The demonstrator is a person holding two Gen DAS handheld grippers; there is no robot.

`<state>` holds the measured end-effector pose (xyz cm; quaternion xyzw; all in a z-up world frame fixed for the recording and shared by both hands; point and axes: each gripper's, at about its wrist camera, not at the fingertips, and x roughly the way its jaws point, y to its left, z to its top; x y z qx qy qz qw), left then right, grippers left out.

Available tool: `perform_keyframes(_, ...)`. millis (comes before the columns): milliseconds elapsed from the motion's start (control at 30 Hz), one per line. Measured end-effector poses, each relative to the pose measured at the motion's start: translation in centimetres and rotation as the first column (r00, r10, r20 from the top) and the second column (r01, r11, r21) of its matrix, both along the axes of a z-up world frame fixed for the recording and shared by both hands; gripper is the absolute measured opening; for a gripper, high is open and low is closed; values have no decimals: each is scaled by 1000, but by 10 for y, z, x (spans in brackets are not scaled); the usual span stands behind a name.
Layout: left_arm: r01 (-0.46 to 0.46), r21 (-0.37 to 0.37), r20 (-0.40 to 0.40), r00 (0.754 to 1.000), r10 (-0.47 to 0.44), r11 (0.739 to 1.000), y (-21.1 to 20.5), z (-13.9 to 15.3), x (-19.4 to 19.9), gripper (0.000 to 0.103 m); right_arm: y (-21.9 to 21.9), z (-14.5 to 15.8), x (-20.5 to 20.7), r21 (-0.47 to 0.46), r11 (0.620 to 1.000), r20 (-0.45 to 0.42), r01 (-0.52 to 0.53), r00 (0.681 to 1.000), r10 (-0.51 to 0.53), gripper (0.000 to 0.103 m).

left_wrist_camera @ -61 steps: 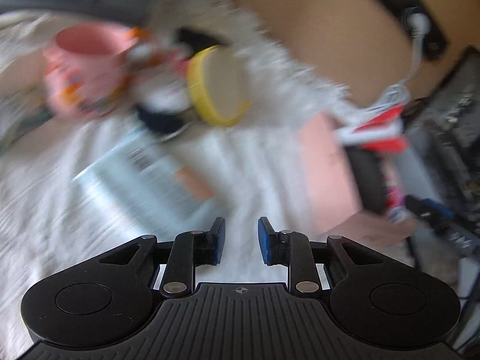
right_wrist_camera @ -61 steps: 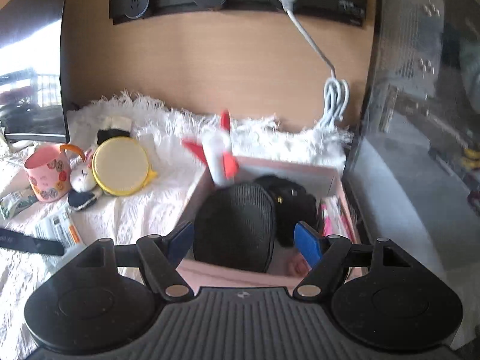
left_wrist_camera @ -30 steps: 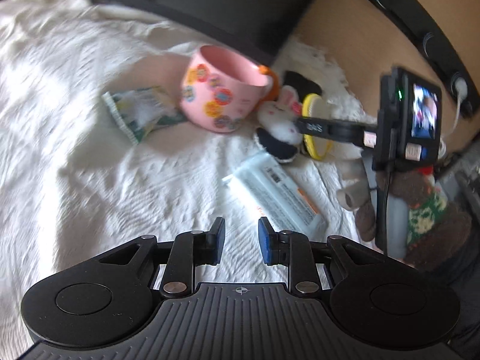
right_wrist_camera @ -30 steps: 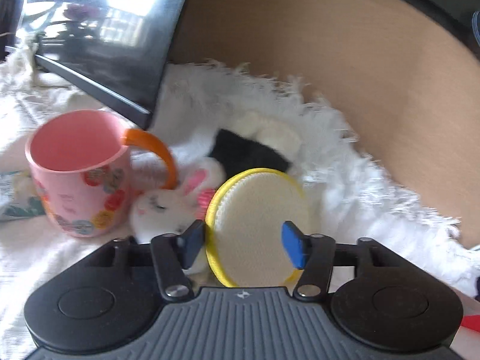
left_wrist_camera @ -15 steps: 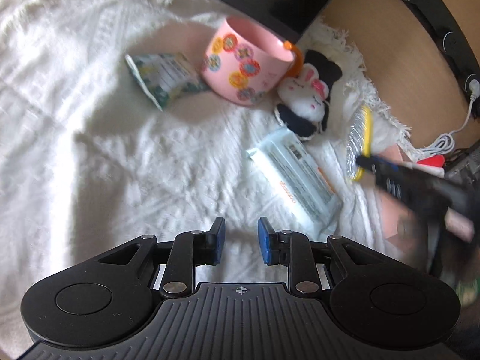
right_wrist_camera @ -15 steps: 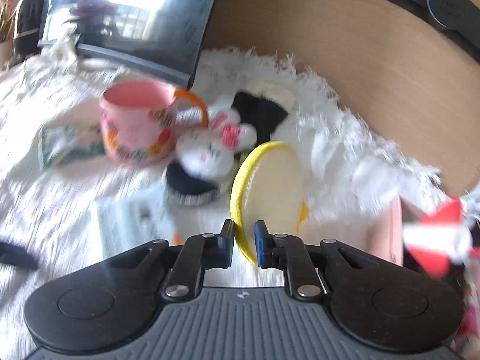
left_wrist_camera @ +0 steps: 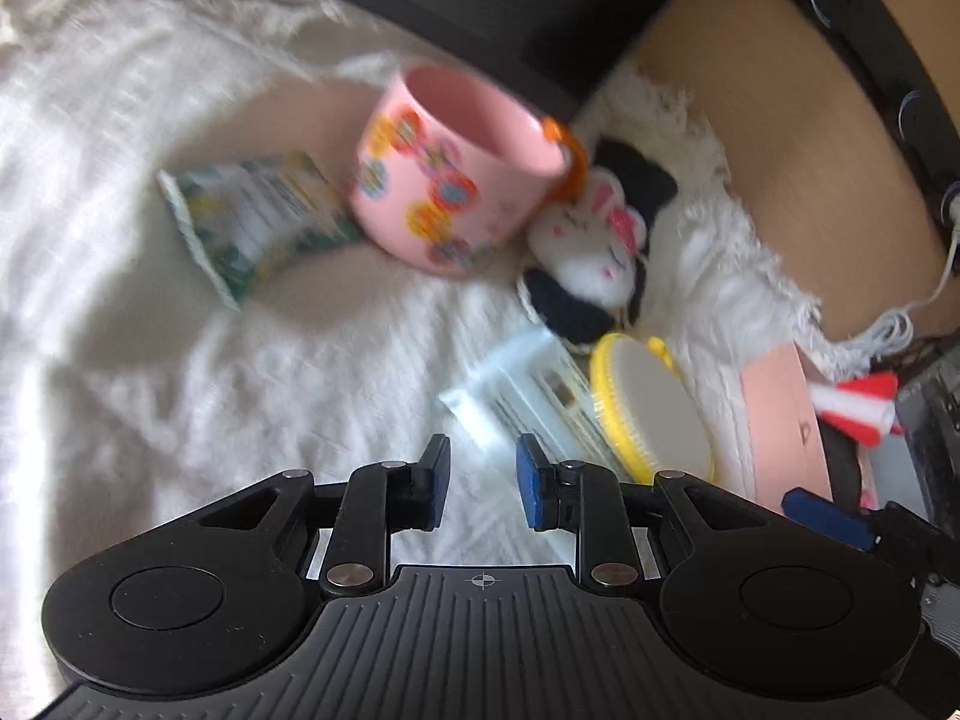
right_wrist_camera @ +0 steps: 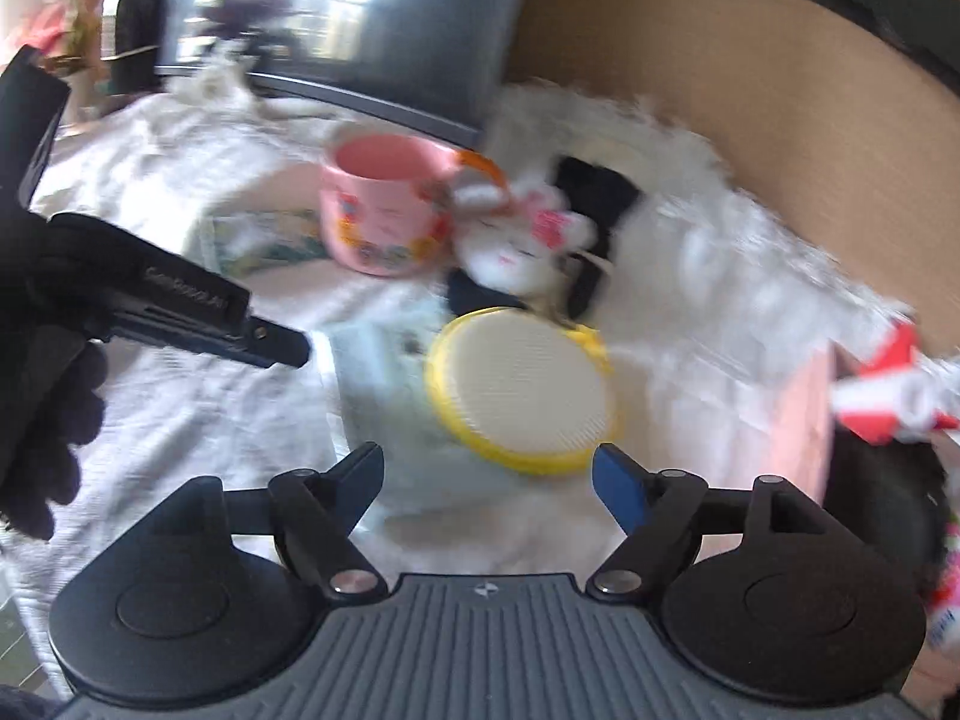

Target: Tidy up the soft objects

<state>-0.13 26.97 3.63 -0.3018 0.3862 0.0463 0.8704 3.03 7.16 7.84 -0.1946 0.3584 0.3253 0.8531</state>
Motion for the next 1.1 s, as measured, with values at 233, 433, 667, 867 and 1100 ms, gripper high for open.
perform_keyframes(233, -62, 55, -7, 998, 62, 997, 22, 2, -37, 27, 55, -31, 24, 11, 989, -100, -147, 984, 147, 80)
perform_keyframes(433, -55, 33, -6, 998, 55, 998, 28, -1, -67, 27, 43, -34, 24, -15, 999, -77, -42, 996, 41, 80)
perform_keyframes(667, -37, -21, 6, 999, 38, 999, 33, -1, -69, 27, 13, -47, 45, 68, 998, -196, 2, 980, 11, 86)
perform_keyframes(867, -43, -33, -7, 999, 43, 999, 29, -1, -50, 27, 51, -50, 57, 104, 990, -139, -95, 984, 109, 91)
perform_keyframes(1100, -32, -8, -21, 999, 32, 999, 24, 2, -56, 27, 64, -50, 49, 55, 988, -114, -142, 982, 147, 79)
